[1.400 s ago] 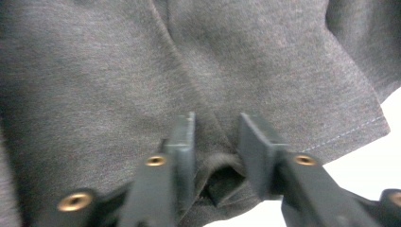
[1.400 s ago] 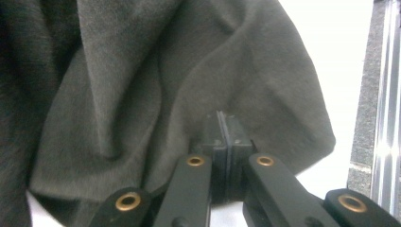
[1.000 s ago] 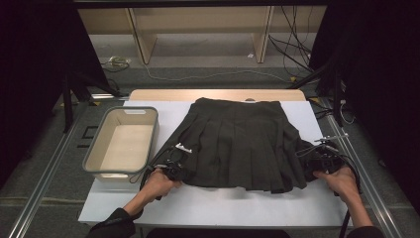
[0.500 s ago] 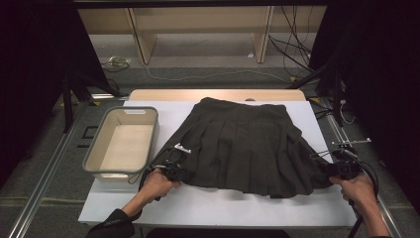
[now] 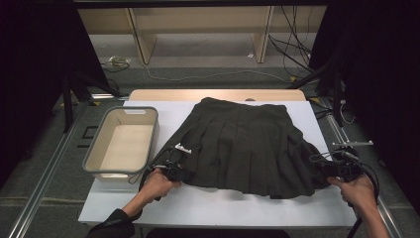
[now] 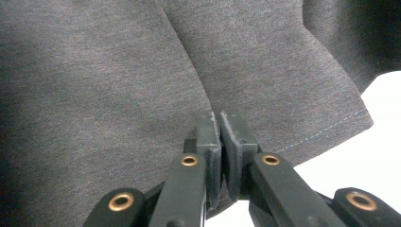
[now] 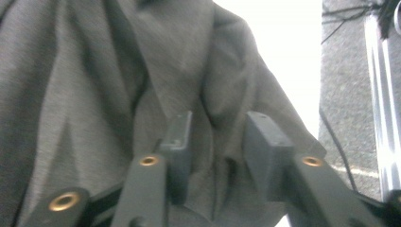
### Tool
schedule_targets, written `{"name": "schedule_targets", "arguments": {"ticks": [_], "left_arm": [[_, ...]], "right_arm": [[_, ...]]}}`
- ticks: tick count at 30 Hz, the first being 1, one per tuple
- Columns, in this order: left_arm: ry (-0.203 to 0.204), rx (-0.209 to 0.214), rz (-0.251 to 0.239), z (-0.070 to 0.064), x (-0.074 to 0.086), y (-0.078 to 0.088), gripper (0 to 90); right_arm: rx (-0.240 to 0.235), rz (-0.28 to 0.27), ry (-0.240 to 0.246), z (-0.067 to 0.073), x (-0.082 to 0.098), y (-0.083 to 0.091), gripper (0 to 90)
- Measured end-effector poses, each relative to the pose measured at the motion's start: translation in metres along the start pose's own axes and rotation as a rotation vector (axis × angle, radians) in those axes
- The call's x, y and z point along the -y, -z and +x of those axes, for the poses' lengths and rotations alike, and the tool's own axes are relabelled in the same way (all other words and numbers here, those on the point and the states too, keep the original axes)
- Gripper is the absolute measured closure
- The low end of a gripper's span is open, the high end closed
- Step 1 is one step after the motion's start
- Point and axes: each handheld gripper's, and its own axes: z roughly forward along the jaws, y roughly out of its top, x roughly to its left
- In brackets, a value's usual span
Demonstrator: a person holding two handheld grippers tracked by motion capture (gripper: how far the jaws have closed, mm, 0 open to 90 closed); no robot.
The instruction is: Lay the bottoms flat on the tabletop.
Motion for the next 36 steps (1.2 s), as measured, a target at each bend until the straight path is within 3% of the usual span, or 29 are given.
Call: {"name": "schedule_targets", "arguments": {"ticks": [5,7,12,14,16,19,21,24,28,30,32,36], "left_arm": [[-0.002,0.001,-0.002,0.0,0.0,0.0,85.4],[-0.001,0.0,-0.001,0.0,0.0,0.0,85.4],[-0.002,-0.001,-0.002,-0.001,0.0,0.0,85.4],[-0.003,-0.001,-0.002,0.0,0.0,0.0,85.4],[-0.002,0.0,-0.002,0.0,0.0,0.0,85.4],[0.0,0.0,-0.008,-0.001,0.0,0.001,85.4],[0.0,0.002,-0.01,-0.001,0.0,0.002,85.4],[0.0,0.004,-0.01,0.0,0.0,0.002,85.4],[0.0,0.002,-0.01,0.0,0.0,0.002,85.4],[-0.001,0.002,-0.008,0.0,0.0,0.002,85.4],[-0.001,0.002,-0.009,0.0,0.0,0.002,85.4],[0.0,0.001,-0.007,0.0,0.0,0.001,85.4]], "right_arm": [[-0.037,-0.016,0.006,0.004,0.002,0.006,59.3],[-0.058,0.01,0.008,0.006,0.005,0.001,60.2],[-0.091,0.141,-0.005,0.006,0.014,-0.025,57.7],[-0.093,0.165,0.003,0.006,0.017,-0.03,64.6],[-0.082,0.165,0.015,0.007,0.017,-0.027,80.3],[-0.072,0.153,0.017,0.006,0.016,-0.018,86.4],[-0.063,0.121,-0.002,-0.001,0.014,-0.01,87.0],[-0.052,0.084,-0.074,-0.019,0.015,0.0,86.9],[-0.064,0.125,-0.147,-0.035,0.023,-0.008,84.4],[-0.055,0.177,-0.151,-0.038,0.028,-0.016,81.4],[-0.065,0.175,-0.164,-0.04,0.03,-0.016,81.3],[-0.017,0.175,-0.149,-0.039,0.028,-0.012,82.2]]}}
